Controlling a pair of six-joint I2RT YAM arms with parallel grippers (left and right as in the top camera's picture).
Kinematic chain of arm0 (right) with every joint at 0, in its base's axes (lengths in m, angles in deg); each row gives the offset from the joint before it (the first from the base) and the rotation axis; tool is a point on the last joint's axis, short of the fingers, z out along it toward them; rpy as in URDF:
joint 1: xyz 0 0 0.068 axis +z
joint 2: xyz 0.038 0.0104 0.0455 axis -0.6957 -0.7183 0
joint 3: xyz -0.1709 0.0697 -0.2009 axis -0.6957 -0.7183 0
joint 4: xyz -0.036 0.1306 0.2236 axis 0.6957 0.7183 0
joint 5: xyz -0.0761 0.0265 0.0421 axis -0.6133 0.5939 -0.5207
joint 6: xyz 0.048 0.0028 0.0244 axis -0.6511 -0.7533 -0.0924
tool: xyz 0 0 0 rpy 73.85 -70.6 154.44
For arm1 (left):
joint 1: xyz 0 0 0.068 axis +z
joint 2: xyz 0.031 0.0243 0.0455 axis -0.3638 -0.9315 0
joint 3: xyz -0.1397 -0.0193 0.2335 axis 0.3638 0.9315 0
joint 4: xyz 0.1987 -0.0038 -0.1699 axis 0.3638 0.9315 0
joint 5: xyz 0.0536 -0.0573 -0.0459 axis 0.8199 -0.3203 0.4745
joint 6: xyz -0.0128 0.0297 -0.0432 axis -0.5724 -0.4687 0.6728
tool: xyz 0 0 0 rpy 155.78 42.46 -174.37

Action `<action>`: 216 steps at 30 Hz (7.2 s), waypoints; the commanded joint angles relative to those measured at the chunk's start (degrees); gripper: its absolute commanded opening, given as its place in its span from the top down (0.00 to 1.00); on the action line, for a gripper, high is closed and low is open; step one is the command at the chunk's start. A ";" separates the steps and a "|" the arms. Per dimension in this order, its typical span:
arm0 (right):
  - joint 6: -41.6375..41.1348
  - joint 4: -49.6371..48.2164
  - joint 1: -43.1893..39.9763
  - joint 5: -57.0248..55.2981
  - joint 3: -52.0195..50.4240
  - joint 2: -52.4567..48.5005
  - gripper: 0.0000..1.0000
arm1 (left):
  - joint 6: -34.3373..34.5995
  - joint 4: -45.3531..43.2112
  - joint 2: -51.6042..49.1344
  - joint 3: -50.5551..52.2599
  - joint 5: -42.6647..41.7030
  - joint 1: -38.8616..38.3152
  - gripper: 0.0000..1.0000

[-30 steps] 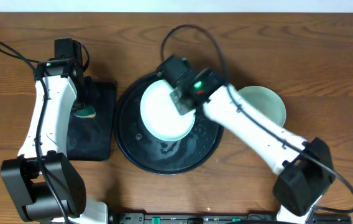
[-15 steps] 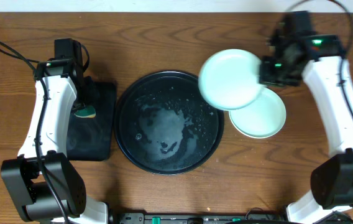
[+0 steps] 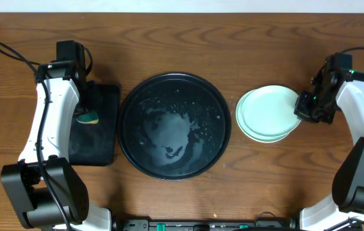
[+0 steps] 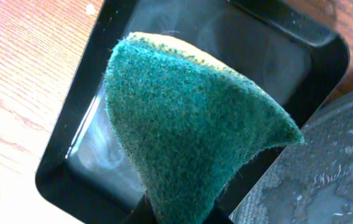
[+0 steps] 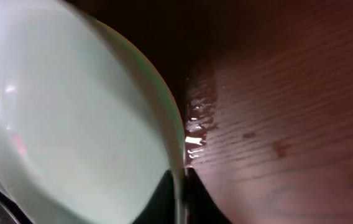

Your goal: Clean dirty plates on tray and stack at the side

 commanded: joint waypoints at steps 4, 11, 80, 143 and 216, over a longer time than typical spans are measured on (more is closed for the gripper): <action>1.81 -1.18 0.22 4.76 -0.68 0.87 0.69 | -6.16 1.38 0.46 -0.20 0.28 0.20 0.93; 7.39 3.15 2.69 9.01 6.16 0.90 0.54 | -11.34 -1.70 0.00 3.56 0.26 0.57 0.92; 9.92 -31.61 7.74 5.38 -24.13 65.02 0.01 | -8.87 0.48 13.86 -5.20 0.28 0.52 0.22; 9.90 -53.66 11.08 5.33 -72.57 101.92 0.01 | -8.02 -0.76 15.96 -4.33 -0.85 0.11 0.22; 9.90 -53.66 11.08 5.35 -72.57 101.92 0.01 | -11.50 -52.92 94.82 78.49 -5.14 -6.51 0.22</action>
